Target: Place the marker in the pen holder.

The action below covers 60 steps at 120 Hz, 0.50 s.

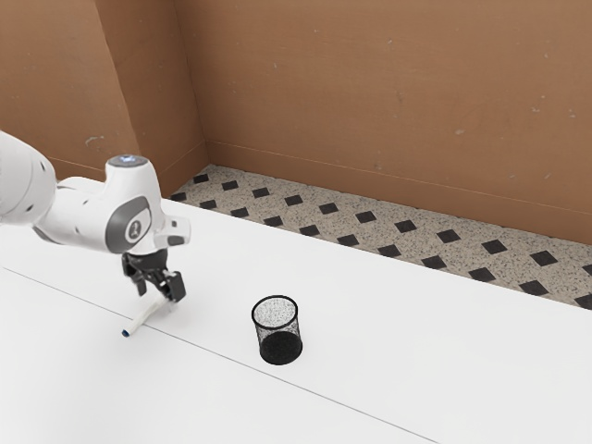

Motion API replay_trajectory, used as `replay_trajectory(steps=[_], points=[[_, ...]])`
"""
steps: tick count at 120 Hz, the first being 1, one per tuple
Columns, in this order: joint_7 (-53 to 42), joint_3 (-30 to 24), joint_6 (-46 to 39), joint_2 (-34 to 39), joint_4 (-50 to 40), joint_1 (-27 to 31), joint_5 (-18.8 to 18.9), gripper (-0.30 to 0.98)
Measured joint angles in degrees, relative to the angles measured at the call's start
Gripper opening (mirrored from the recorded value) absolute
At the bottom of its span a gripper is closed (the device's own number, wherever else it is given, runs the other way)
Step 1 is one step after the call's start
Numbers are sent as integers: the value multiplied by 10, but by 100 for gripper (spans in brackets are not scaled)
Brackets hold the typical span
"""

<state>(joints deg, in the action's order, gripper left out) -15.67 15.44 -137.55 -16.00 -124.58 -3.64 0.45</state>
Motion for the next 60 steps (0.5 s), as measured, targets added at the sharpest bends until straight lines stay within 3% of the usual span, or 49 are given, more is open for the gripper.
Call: replay_trajectory(steps=[24,60], points=[[-10,13,37,-20,27,3,-41,69],[-20,14,67,-40,50,3,-51,58]])
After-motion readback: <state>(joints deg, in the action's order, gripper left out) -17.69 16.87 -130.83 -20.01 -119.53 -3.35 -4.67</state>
